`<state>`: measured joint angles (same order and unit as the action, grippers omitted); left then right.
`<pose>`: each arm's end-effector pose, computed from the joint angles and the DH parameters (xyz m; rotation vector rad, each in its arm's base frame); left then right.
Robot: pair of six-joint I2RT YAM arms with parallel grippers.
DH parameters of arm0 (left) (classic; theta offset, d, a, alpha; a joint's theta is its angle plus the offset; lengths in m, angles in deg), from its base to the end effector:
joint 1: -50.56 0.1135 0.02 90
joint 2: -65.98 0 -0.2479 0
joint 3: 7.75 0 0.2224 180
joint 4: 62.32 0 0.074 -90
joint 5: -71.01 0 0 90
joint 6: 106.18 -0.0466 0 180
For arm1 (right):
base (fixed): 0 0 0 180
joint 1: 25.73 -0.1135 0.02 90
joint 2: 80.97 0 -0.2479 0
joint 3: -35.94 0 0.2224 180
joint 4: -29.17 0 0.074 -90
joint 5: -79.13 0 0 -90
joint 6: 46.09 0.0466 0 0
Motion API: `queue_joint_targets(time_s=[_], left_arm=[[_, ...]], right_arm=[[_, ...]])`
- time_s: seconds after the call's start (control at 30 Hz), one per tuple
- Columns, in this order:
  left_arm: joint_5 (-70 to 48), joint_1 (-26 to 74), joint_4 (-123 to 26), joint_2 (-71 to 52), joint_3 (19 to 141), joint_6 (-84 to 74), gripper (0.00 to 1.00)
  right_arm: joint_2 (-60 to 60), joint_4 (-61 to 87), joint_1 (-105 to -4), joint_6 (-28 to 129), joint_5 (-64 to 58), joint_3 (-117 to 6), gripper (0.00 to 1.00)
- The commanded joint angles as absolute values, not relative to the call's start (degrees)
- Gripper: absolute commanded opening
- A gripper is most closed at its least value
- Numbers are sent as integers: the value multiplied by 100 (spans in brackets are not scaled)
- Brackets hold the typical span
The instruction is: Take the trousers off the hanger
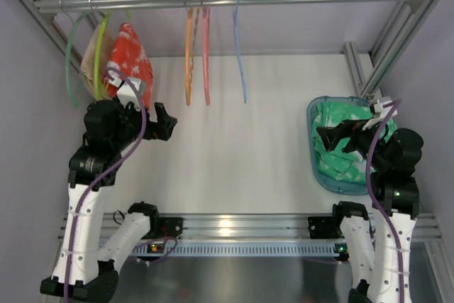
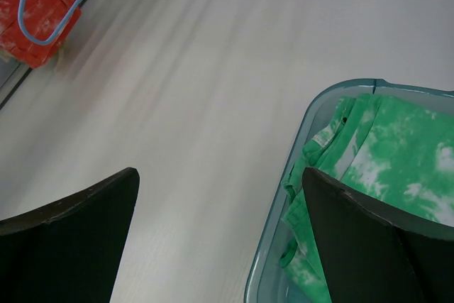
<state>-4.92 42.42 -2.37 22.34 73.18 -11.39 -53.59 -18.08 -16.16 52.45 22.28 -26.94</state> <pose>0.1246 -0.0293 0.3734 0.2192 1.9618 -0.3888 0.0945 0.0099 0.3336 -0.1404 1.7630 0.4990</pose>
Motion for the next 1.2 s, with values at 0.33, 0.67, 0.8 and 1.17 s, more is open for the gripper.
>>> queue_joint_targets(time_s=[0.33, 0.67, 0.8, 1.17], left_arm=[[-431, 4405, -702, 552, 9762, -81, 99], [429, 5942, -702, -231, 11011, 666, 96], [659, 6576, -694, -311, 11257, 527, 96], [2090, 8440, -729, -794, 11601, 509, 96]], right_arm=[[-5197, -1698, -1580, 5200, 2350, -2744, 99], [-5047, -1724, -1579, 5112, 2350, -2841, 100], [-5047, -1698, -1588, 5120, 2359, -2762, 99], [-5082, -1733, -1579, 5085, 2341, -2691, 99]])
